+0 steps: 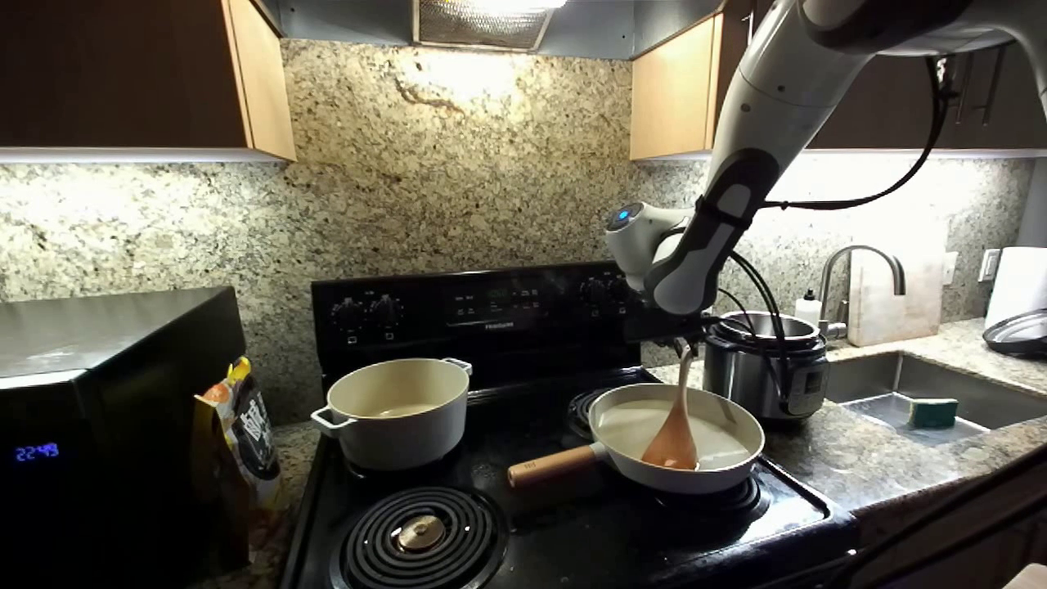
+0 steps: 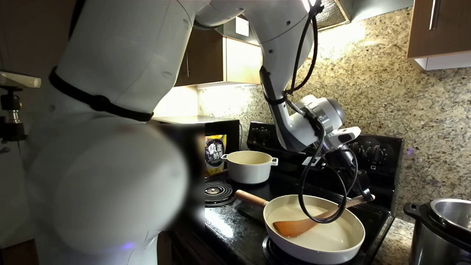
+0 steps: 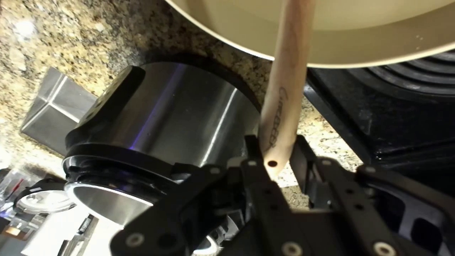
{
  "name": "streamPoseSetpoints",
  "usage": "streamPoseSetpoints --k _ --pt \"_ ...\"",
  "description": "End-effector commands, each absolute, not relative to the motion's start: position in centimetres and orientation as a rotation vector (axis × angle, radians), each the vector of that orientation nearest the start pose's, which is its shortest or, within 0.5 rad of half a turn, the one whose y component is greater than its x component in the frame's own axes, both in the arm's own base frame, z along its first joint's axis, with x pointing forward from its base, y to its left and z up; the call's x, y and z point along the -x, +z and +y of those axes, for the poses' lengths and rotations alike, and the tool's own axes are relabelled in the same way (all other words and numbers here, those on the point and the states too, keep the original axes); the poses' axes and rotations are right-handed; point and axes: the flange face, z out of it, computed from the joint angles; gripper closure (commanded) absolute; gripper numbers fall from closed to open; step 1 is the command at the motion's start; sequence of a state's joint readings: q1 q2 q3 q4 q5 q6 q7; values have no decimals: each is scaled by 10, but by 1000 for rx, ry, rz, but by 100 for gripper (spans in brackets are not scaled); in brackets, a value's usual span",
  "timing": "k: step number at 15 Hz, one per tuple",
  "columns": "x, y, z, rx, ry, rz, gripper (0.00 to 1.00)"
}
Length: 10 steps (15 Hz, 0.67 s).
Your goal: Stir the pan using the wooden spatula
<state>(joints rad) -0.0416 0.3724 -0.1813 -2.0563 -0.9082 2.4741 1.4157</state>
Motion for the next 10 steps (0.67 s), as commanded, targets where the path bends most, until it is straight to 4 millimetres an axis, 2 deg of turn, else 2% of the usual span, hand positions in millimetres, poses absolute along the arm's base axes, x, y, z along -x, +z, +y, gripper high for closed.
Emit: streamPoseSetpoints --k 1,10 --pt "-577 265 -127 -2416 489 -1074 93" --pt "-581 261 -138 -2553 406 -1028 93"
